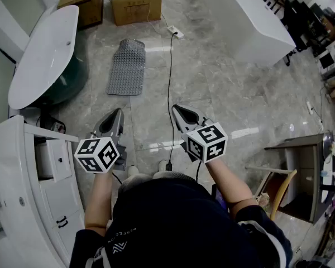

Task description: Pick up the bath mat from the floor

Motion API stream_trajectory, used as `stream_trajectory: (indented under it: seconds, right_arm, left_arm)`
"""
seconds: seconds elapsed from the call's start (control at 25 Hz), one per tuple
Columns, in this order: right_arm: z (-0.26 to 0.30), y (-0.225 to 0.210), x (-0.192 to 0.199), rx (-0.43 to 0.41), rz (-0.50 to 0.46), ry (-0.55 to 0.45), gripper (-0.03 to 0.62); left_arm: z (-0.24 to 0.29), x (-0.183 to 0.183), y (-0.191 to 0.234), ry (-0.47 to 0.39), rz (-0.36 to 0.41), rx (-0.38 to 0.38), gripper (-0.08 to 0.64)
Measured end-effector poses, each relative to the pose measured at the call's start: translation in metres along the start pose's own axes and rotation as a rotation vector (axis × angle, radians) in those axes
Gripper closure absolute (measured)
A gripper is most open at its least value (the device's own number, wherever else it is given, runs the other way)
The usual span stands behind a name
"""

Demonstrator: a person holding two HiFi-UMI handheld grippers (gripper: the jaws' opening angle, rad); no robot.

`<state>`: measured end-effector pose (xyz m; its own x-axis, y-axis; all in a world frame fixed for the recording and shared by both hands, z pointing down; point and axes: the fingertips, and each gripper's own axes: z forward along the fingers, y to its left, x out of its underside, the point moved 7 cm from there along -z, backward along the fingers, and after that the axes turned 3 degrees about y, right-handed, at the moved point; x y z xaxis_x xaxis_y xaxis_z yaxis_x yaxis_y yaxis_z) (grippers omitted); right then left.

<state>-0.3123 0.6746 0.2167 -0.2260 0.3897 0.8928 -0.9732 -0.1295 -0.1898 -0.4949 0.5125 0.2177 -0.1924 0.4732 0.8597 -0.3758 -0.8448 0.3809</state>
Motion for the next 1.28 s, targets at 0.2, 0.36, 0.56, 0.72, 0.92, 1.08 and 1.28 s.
stream_trajectory:
  seconds: [0.2, 0.36, 0.56, 0.72, 0.92, 1.08, 1.28]
  right_arm:
    - [-0.011, -0.022, 0.005, -0.01, -0.005, 0.008, 0.594]
    - [-0.012, -0.034, 0.007, -0.056, 0.052, -0.008, 0.594]
    - [0.0, -0.038, 0.009, -0.084, 0.08, 0.005, 0.594]
    - [0.016, -0.041, 0.008, -0.111, 0.09, 0.024, 0.594]
    - [0.043, -0.045, -0.002, -0.125, 0.081, 0.034, 0.594]
    - [0.074, -0.057, -0.016, -0.11, 0.073, 0.04, 0.594]
    - [0.117, -0.074, -0.045, -0.081, 0.079, -0.002, 0.594]
  left_arm:
    - [0.011, 0.009, -0.02, -0.006, 0.016, -0.016, 0.555]
    - [0.015, 0.014, -0.027, -0.004, 0.014, -0.033, 0.555]
    - [0.014, 0.016, -0.022, 0.008, 0.015, -0.068, 0.555]
    - [0.019, 0.012, -0.014, 0.004, 0.0, -0.081, 0.555]
    - [0.038, -0.001, 0.008, -0.007, -0.005, -0.087, 0.555]
    - [0.068, -0.019, 0.032, -0.001, 0.008, -0.083, 0.555]
    - [0.103, -0.051, 0.066, 0.007, 0.02, -0.083, 0.555]
